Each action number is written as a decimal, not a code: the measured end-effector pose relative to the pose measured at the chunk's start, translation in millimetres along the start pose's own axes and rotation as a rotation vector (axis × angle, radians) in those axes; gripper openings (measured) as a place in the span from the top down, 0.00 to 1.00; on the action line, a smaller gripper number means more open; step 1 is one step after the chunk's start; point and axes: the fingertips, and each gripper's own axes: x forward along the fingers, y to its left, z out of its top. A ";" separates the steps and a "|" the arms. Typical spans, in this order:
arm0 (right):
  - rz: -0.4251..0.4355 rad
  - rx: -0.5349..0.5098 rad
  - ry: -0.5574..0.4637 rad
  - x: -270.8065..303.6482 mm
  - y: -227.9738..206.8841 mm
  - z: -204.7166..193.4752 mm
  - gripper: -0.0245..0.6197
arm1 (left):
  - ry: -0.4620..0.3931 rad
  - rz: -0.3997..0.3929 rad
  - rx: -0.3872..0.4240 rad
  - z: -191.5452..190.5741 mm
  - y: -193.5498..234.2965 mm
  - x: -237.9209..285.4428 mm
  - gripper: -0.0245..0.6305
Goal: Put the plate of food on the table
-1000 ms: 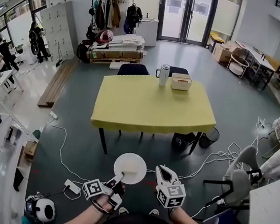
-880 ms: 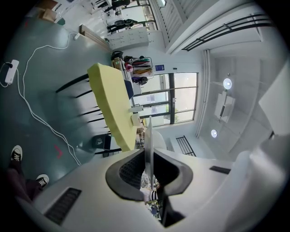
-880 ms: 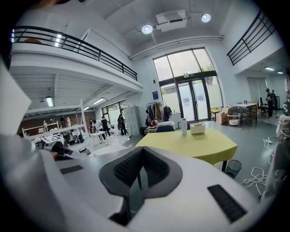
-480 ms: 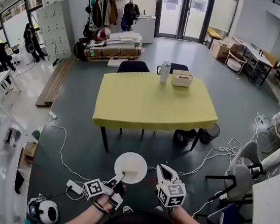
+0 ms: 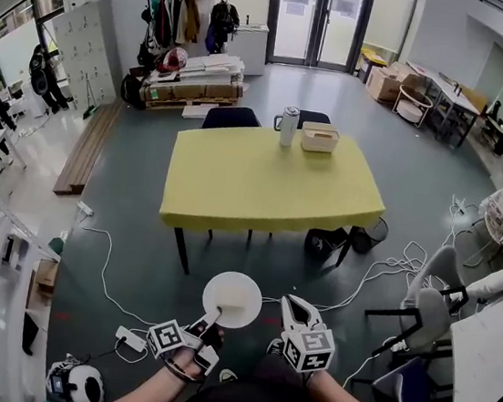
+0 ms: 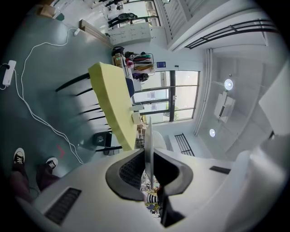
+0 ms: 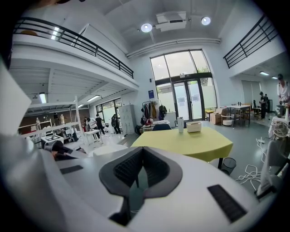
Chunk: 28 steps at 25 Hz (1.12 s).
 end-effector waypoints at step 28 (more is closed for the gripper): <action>0.092 0.019 -0.020 169.1 -114.5 86.8 0.95 | -0.123 -0.058 -0.041 111.7 -30.8 168.3 0.90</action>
